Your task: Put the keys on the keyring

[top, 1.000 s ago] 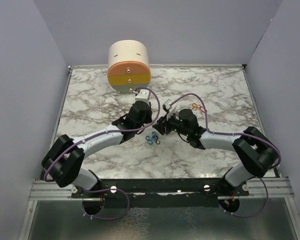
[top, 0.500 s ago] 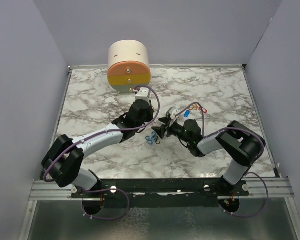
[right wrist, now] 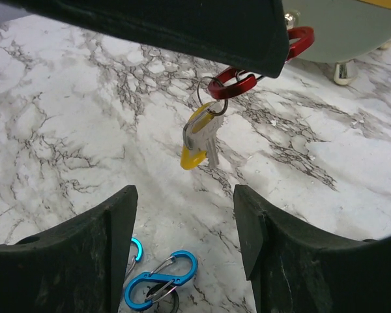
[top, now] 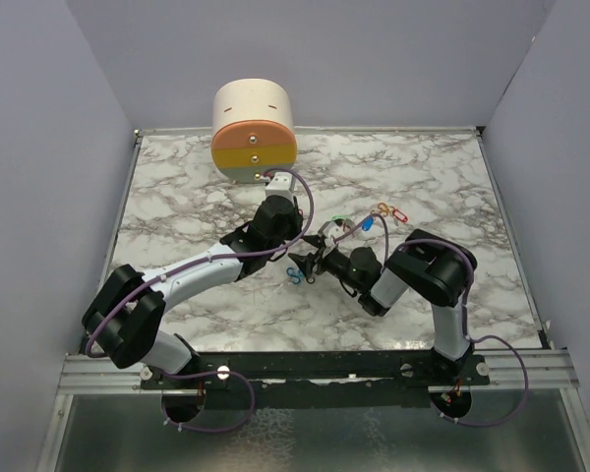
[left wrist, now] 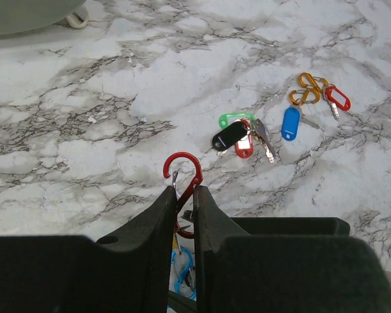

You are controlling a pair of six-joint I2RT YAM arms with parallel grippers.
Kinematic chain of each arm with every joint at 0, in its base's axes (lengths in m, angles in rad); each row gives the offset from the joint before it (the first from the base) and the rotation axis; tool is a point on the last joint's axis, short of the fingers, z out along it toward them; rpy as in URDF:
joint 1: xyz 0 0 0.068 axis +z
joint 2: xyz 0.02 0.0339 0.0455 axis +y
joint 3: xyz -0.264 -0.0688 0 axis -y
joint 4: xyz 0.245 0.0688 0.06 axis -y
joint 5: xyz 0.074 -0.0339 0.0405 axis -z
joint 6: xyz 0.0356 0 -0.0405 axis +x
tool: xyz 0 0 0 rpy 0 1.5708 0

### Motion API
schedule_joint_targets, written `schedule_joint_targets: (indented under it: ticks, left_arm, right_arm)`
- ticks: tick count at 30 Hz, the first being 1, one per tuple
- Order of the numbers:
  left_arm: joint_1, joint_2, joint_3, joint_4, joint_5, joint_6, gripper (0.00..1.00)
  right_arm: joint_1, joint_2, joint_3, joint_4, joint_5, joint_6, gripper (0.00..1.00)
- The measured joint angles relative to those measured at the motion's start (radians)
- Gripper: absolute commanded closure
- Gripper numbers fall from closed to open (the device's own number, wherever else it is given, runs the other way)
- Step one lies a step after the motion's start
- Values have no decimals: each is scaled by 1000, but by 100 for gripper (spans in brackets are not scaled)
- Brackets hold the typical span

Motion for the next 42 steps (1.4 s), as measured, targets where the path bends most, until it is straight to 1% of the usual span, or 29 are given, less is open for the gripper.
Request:
schedule_joint_targets:
  ticks: [7, 18, 28, 36, 42]
  left_arm:
    - [0, 0, 0, 0, 1, -6, 83]
    - [0, 0, 0, 0, 2, -11, 83]
    - [0, 0, 0, 0, 2, -14, 83]
    - [0, 0, 0, 0, 2, -14, 83]
    - [0, 0, 0, 0, 2, -14, 83]
  right_arm:
    - [16, 47, 46, 0, 53, -14, 43]
    - [22, 94, 108, 2, 121, -34, 51]
    - [22, 95, 131, 2, 154, -46, 54]
    - [22, 95, 136, 2, 173, -55, 61]
    - [22, 94, 136, 2, 191, -63, 63]
